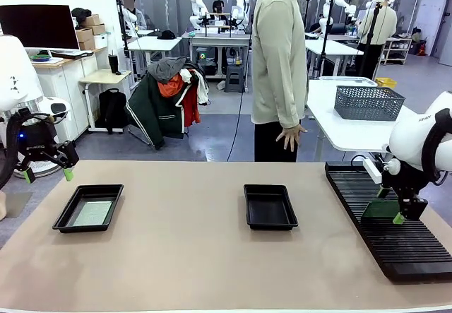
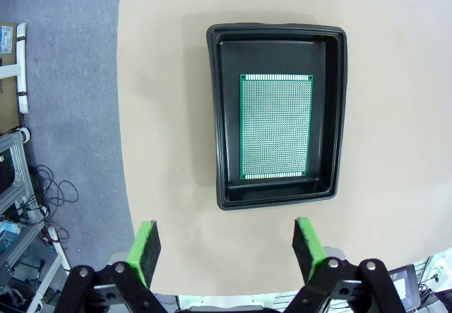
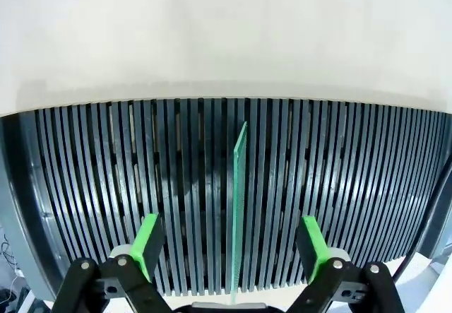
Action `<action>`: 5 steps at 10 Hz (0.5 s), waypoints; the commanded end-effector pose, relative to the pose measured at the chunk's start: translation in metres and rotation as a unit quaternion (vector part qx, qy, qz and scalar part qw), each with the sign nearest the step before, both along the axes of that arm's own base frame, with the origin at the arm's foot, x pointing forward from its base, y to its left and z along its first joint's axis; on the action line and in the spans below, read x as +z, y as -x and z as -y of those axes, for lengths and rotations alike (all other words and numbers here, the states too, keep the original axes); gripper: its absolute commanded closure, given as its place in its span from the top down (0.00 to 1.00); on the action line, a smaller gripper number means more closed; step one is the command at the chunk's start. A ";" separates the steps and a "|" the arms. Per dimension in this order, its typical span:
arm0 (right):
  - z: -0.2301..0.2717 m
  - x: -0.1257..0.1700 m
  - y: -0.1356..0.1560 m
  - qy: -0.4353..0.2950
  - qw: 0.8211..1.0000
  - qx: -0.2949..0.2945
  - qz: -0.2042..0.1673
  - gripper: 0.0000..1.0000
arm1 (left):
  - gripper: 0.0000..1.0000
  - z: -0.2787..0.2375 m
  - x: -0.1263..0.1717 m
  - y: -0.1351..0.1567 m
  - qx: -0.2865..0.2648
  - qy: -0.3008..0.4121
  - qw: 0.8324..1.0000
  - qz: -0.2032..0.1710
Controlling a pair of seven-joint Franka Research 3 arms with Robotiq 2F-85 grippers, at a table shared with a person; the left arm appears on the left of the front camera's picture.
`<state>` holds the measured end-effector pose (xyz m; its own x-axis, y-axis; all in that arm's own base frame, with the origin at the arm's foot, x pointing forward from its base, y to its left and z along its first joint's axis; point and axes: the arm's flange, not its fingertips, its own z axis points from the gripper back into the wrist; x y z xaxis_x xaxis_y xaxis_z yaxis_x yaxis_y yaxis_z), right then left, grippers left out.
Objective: Inspect and transfer BCBs to ESD trays.
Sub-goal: Pick up the Blank PCB from the PCB Rack and place it in the right ESD tray.
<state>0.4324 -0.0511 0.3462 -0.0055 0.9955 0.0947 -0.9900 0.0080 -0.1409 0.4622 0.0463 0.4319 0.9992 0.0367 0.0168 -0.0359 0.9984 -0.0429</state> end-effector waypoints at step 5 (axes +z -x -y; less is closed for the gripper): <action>-0.003 0.001 -0.001 0.002 1.000 0.003 0.001 1.00 | 1.00 0.000 -0.002 0.001 0.001 0.000 1.000 0.004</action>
<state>0.4332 -0.0472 0.3474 -0.0138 0.9959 0.0899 -0.9898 -0.0009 -0.1426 0.4622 0.0463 0.4319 0.9992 0.0367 0.0168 -0.0359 0.9984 -0.0429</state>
